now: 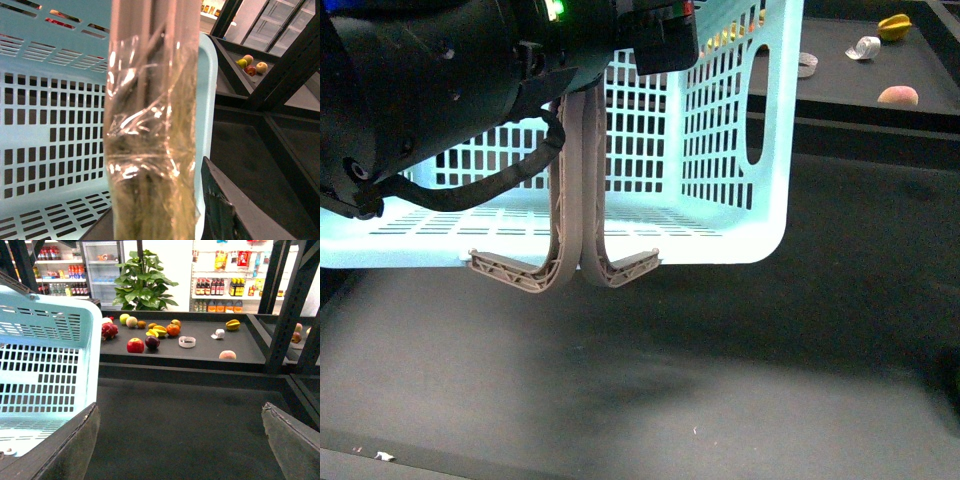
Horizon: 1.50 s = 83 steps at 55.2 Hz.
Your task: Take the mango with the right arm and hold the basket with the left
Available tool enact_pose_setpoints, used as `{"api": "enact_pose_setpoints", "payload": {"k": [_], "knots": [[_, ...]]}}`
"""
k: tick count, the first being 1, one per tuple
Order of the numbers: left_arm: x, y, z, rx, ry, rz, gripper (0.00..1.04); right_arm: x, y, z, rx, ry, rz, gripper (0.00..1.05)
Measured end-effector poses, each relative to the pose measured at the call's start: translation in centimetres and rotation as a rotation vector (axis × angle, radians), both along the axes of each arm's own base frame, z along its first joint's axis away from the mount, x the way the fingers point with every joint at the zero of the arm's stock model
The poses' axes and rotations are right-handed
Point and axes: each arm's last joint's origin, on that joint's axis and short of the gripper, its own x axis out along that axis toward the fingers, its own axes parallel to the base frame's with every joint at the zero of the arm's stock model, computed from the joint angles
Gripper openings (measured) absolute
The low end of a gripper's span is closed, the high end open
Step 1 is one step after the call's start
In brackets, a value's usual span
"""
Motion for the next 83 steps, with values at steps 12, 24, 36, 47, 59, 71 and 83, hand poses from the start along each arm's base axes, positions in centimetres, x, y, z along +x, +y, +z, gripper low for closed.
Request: {"api": "enact_pose_setpoints", "payload": {"k": [12,24,36,47,59,71,83], "knots": [[0.0,0.0,0.0,0.002,-0.001,0.013,0.28,0.0,0.0,0.0,0.0,0.0,0.0,0.96],[0.0,0.0,-0.1,0.006,0.004,0.024,0.28,0.0,0.0,0.0,0.0,0.0,0.0,0.96],[0.0,0.0,-0.1,0.006,0.004,0.024,0.28,0.0,0.0,0.0,0.0,0.0,0.0,0.96],[0.0,0.0,-0.1,0.007,0.004,0.026,0.28,0.0,0.0,0.0,0.0,0.0,0.0,0.96],[0.0,0.0,-0.1,0.006,0.004,0.025,0.28,0.0,0.0,0.0,0.0,0.0,0.0,0.96],[0.0,0.0,-0.1,0.006,0.004,0.025,0.28,0.6,-0.5,-0.3,0.071,0.173,-0.187,0.96],[0.0,0.0,-0.1,0.005,0.005,0.026,0.28,4.1,-3.9,-1.9,0.143,0.275,-0.328,0.96]]}}
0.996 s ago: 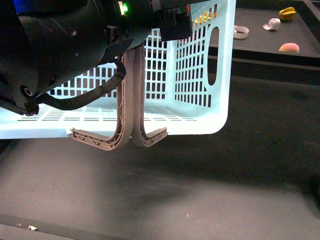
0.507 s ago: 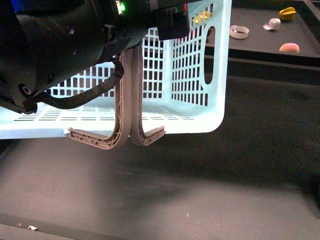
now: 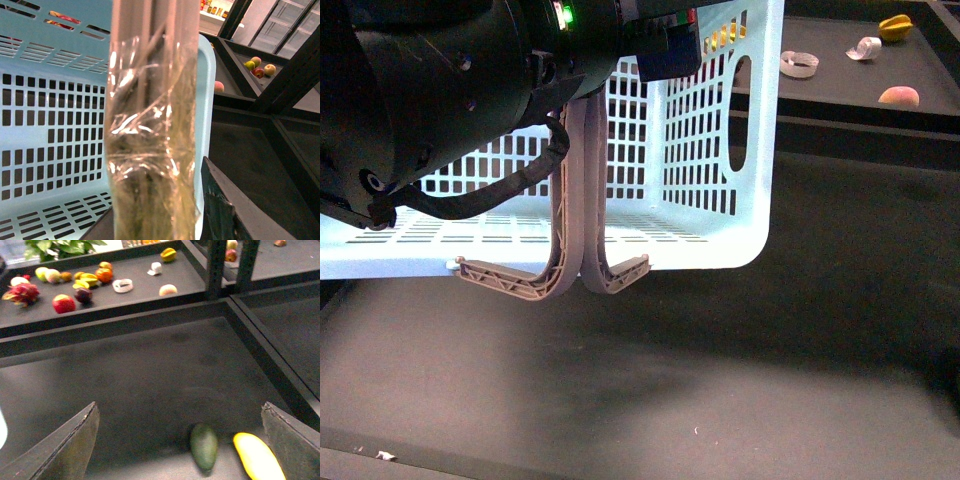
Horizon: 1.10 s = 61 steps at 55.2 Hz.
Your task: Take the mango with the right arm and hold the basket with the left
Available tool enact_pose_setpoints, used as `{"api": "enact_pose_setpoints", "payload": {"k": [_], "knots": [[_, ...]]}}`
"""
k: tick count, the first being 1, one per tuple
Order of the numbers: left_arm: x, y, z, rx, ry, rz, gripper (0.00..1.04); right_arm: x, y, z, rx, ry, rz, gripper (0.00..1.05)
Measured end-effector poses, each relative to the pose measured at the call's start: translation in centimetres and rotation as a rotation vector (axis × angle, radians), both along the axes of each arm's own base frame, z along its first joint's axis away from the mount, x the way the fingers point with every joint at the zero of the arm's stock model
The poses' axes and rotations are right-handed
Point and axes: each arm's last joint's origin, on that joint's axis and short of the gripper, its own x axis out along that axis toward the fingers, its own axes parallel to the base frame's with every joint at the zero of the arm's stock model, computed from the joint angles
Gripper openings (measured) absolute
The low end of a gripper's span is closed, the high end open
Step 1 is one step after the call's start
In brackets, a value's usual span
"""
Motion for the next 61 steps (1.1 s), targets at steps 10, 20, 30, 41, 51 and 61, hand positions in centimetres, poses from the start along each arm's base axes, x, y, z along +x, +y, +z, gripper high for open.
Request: {"api": "enact_pose_setpoints", "payload": {"k": [10,20,30,41,51,61], "knots": [[0.0,0.0,0.0,0.0,0.0,0.0,0.28,3.4,-3.9,-2.6,0.015,0.078,-0.082,0.96],[0.0,0.0,0.0,0.0,0.0,0.001,0.28,6.1,-7.0,-8.1,0.119,0.258,-0.109,0.96],[0.0,0.0,0.0,-0.001,0.0,-0.001,0.28,7.5,-9.0,-13.4,0.199,0.41,-0.156,0.96],[0.0,0.0,0.0,-0.001,0.0,-0.001,0.28,8.4,-10.9,-16.9,0.211,0.479,-0.219,0.96],[0.0,0.0,0.0,-0.001,0.0,0.001,0.28,9.3,-12.5,-19.5,0.212,0.53,-0.258,0.96],[0.0,0.0,0.0,-0.001,0.0,0.001,0.28,10.4,-13.7,-21.4,0.205,0.564,-0.287,0.96]]}}
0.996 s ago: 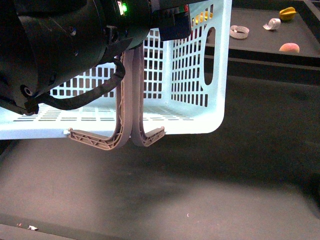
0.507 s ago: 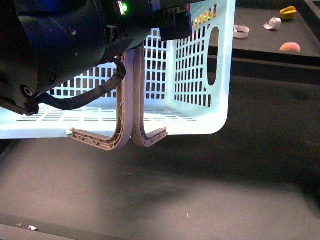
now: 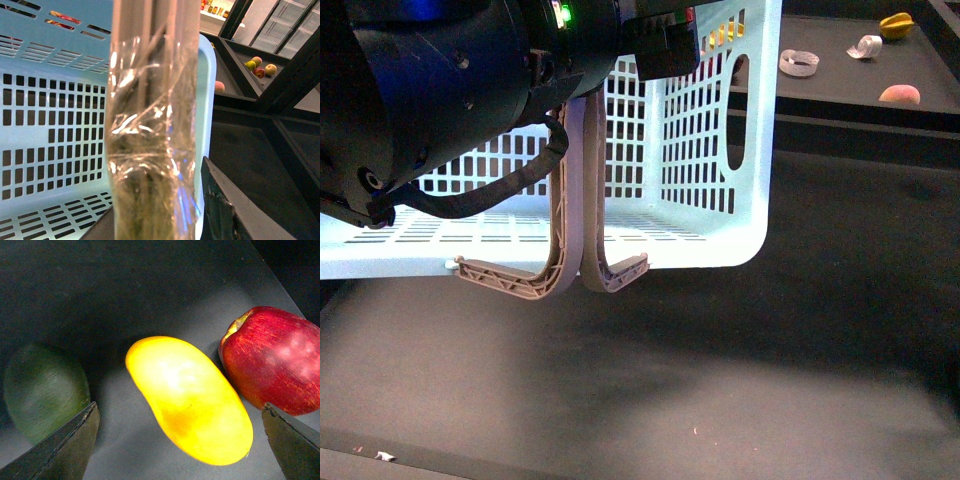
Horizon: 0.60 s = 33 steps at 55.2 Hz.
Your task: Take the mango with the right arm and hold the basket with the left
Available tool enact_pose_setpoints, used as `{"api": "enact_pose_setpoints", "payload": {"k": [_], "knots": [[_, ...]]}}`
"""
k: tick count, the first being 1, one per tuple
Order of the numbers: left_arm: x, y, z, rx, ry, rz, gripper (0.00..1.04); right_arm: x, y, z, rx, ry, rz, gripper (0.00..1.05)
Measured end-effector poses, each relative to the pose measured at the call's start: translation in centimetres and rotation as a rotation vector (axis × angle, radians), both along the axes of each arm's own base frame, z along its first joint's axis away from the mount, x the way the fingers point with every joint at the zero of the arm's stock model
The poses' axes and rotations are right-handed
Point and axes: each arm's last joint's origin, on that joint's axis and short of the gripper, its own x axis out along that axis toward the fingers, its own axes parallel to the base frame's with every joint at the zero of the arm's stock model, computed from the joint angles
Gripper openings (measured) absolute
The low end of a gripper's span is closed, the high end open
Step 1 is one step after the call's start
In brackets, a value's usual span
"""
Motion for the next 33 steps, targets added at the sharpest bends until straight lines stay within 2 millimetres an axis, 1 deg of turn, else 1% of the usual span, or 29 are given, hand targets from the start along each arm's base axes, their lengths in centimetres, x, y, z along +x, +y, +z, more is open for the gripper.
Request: {"api": "enact_pose_setpoints", "payload": {"k": [20,33], "knots": [[0.0,0.0,0.0,0.0,0.0,-0.001,0.28,1.5,-1.2,-2.7,-0.015,0.049,-0.034,0.96],[0.0,0.0,0.0,0.0,0.0,0.0,0.28,2.3,-0.8,-3.9,-0.032,0.073,-0.028,0.96]]}}
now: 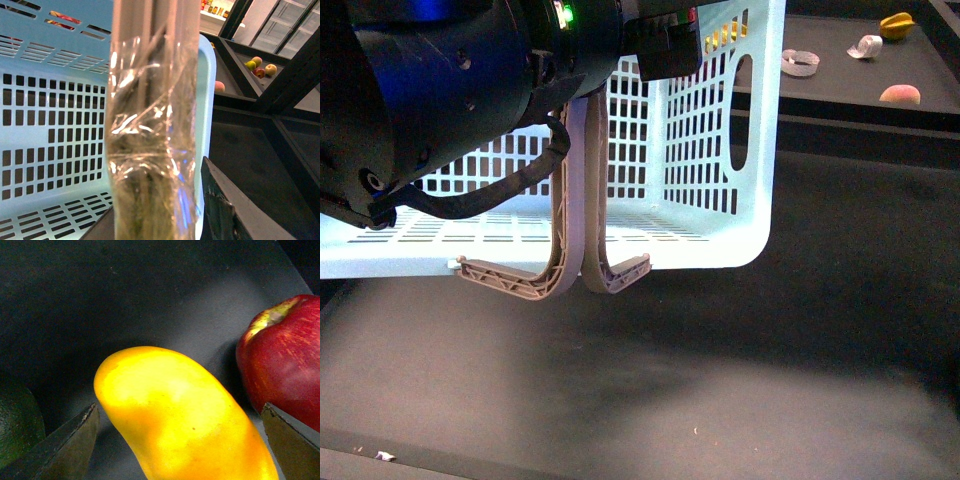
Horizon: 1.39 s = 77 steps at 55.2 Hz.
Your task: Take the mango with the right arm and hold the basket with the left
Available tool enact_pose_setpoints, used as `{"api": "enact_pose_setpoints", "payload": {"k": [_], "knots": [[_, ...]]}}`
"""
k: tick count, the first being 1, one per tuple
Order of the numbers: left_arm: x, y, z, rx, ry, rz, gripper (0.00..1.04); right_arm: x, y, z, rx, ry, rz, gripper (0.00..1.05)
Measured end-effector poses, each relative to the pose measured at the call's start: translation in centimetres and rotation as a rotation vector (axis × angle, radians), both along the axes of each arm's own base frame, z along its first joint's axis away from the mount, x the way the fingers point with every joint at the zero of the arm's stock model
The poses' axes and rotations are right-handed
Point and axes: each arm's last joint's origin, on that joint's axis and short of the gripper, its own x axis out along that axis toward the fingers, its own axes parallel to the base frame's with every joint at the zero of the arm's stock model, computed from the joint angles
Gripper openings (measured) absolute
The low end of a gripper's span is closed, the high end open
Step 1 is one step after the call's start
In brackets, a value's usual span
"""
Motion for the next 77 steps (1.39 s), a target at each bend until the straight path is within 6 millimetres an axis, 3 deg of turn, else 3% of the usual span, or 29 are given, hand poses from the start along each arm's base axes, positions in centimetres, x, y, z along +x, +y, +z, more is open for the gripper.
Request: {"api": "enact_pose_setpoints", "payload": {"k": [16,42,58,69,77], "knots": [[0.0,0.0,0.0,0.0,0.0,-0.001,0.28,0.3,1.1,-1.2,-0.011,0.055,0.055,0.96],[0.0,0.0,0.0,0.0,0.0,0.0,0.28,0.2,1.1,-1.8,-0.01,0.062,0.063,0.96],[0.0,0.0,0.0,0.0,0.0,-0.001,0.28,0.3,1.1,-1.8,-0.009,0.055,0.072,0.64],[0.0,0.0,0.0,0.0,0.0,0.0,0.28,-0.4,1.7,-0.8,0.034,0.028,0.103,0.62],[0.0,0.0,0.0,0.0,0.0,0.0,0.28,-0.2,2.5,2.1,0.063,-0.038,0.139,0.62]]}}
